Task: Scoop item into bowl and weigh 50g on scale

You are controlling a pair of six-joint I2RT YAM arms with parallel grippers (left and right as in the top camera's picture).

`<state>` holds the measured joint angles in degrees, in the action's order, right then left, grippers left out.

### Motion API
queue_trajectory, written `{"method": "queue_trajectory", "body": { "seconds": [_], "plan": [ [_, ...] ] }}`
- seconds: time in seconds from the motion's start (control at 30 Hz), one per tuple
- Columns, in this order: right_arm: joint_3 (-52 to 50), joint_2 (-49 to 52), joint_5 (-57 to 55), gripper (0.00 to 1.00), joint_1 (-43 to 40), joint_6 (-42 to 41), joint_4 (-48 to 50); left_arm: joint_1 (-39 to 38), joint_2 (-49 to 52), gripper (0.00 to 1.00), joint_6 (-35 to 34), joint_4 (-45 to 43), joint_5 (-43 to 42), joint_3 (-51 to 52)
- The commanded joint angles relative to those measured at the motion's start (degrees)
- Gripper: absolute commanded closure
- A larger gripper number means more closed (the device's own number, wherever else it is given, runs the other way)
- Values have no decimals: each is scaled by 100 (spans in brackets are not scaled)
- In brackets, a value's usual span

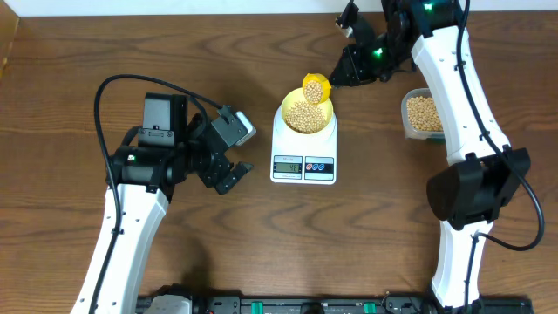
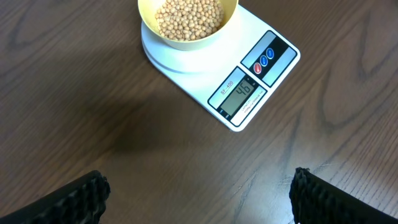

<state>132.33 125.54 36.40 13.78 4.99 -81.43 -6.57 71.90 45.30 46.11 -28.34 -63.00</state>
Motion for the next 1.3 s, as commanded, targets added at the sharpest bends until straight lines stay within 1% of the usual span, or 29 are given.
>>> {"method": "queue_trajectory", "body": {
  "seconds": [0.0, 0.37, 0.77, 1.27],
  "plan": [
    [146, -48, 170, 99, -26, 133, -26, 17, -4, 5, 76, 17, -9, 13],
    [146, -48, 103, 99, 37, 498, -26, 17, -4, 5, 76, 17, -9, 13],
    [146, -48, -350, 99, 186, 780, -24, 17, -4, 5, 76, 17, -11, 13],
    [146, -50, -516, 99, 197, 879, 2, 17, -4, 5, 76, 17, -11, 13]
  ]
}}
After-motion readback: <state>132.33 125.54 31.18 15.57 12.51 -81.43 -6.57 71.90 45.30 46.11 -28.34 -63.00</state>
